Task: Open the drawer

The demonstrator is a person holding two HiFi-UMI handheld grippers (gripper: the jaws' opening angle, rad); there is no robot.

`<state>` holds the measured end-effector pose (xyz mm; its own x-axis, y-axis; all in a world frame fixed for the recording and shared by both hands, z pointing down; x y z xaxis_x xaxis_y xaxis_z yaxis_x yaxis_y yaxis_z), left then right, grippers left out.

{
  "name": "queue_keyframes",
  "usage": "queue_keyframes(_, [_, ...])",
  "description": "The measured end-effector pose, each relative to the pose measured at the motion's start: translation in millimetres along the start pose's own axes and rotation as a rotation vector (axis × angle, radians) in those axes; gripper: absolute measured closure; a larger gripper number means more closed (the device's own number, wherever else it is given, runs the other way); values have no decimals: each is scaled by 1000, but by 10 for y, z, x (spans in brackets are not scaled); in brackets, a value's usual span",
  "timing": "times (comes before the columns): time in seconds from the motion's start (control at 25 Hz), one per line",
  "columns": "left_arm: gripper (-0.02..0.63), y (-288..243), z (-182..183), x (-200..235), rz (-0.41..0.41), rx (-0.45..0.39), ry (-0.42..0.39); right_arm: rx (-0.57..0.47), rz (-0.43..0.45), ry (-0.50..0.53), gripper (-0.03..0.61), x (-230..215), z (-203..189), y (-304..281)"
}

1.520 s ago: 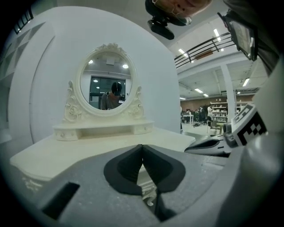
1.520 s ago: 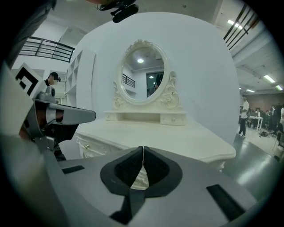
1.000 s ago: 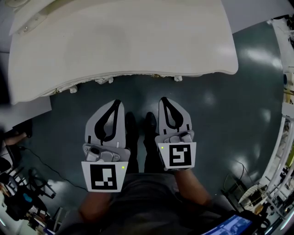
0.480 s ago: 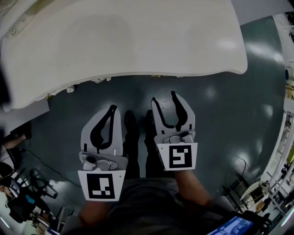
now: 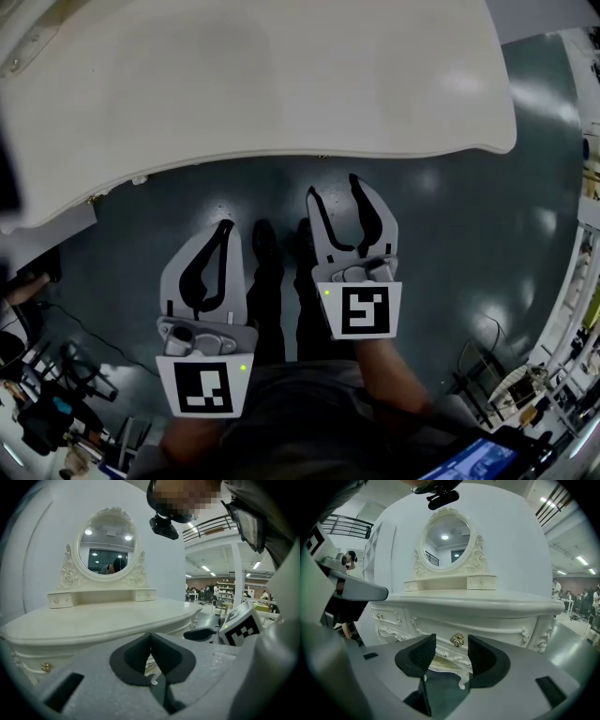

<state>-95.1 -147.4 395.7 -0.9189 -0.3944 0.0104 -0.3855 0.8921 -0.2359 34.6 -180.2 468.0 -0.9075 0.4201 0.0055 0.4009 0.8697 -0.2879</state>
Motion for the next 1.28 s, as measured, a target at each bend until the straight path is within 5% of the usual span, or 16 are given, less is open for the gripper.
queue_keyframes(0.76, [598,74,-139,408,52,43,10,20,-25,-3,391,86,-42,-521])
queue_keyframes(1.28, [598,89,-215,404,68,63,20,9,-96,-24,451,-45,-74,-539])
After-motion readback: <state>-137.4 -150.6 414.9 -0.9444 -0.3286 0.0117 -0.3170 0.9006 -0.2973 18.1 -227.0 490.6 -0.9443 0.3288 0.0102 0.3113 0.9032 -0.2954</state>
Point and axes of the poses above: the fingertips, and each gripper's own axes: y backward along the fingers, x to its left, z out of its top, the point moved 2 cm from there along y, backward along the fingers, and after that the axes turned 10 degrees about -x, right-handed, at the moved point
